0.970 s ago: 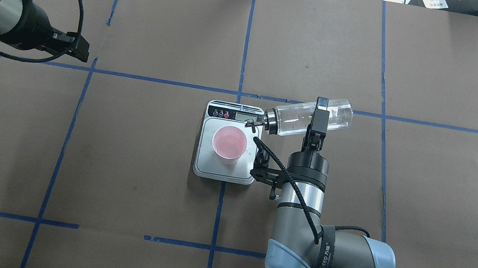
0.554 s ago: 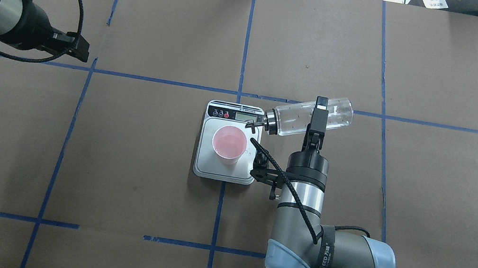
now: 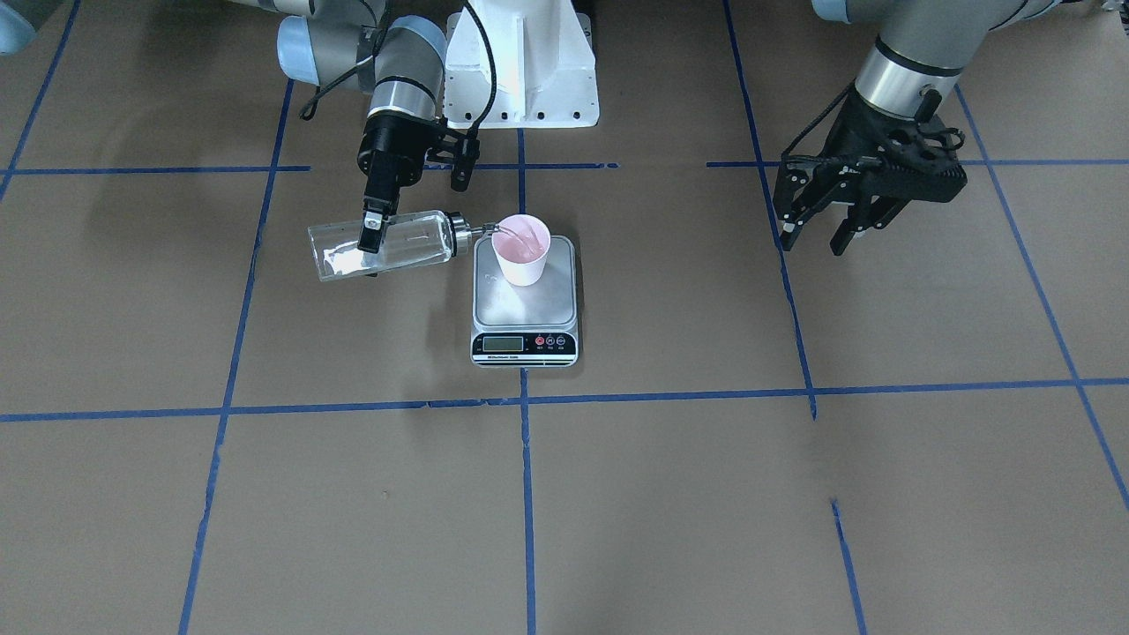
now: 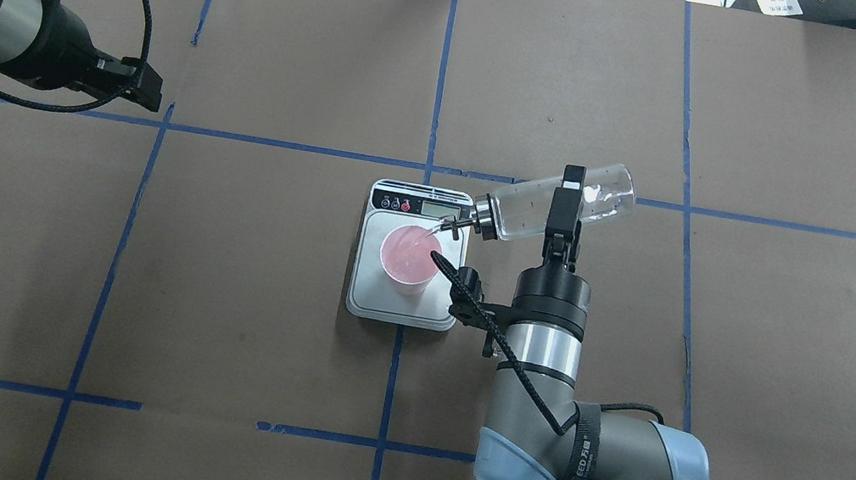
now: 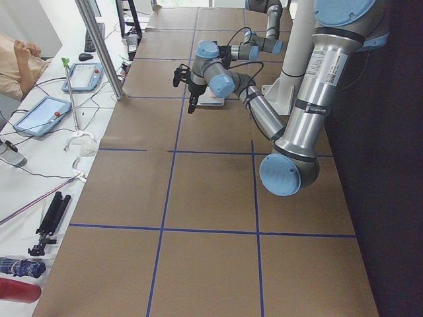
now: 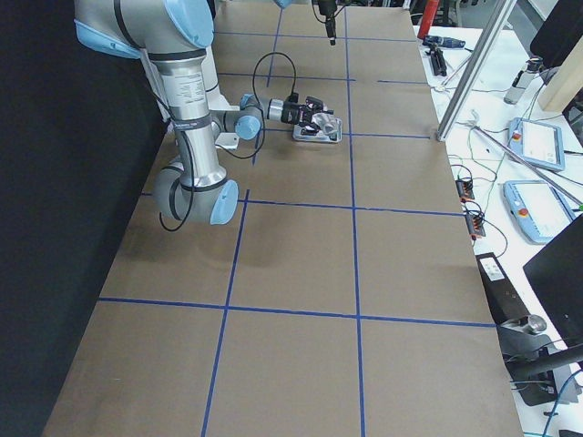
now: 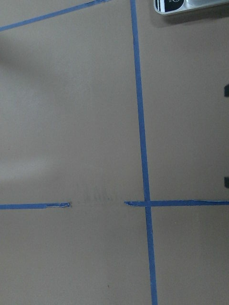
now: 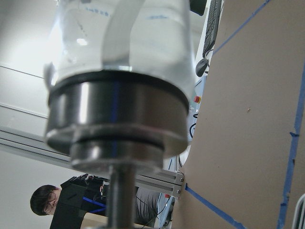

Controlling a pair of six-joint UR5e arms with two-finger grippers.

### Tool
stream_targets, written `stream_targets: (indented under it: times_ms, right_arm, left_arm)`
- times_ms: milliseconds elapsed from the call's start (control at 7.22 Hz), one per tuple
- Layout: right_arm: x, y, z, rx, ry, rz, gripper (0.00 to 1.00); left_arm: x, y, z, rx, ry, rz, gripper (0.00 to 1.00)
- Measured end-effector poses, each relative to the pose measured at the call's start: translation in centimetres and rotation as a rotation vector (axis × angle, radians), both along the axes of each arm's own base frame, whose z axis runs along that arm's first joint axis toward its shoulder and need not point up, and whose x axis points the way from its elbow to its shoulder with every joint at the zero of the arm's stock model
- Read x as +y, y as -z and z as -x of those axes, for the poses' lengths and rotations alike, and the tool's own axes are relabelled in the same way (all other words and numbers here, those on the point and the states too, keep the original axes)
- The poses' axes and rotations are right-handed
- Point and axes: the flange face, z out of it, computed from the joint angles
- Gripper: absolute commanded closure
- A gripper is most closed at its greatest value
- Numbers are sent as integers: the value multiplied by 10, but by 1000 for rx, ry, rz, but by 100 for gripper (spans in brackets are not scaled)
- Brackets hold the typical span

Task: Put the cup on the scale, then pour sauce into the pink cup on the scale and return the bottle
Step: 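Tilt the dispenser with the right gripper to pour into the cup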

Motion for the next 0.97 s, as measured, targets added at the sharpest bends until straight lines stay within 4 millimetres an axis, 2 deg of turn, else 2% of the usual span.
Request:
stream_targets:
  times_ms: [970]
  right_arm:
    - [2, 15, -15, 59, -16, -35, 100]
  left_arm:
    - [0, 1, 0, 3, 3, 3, 35]
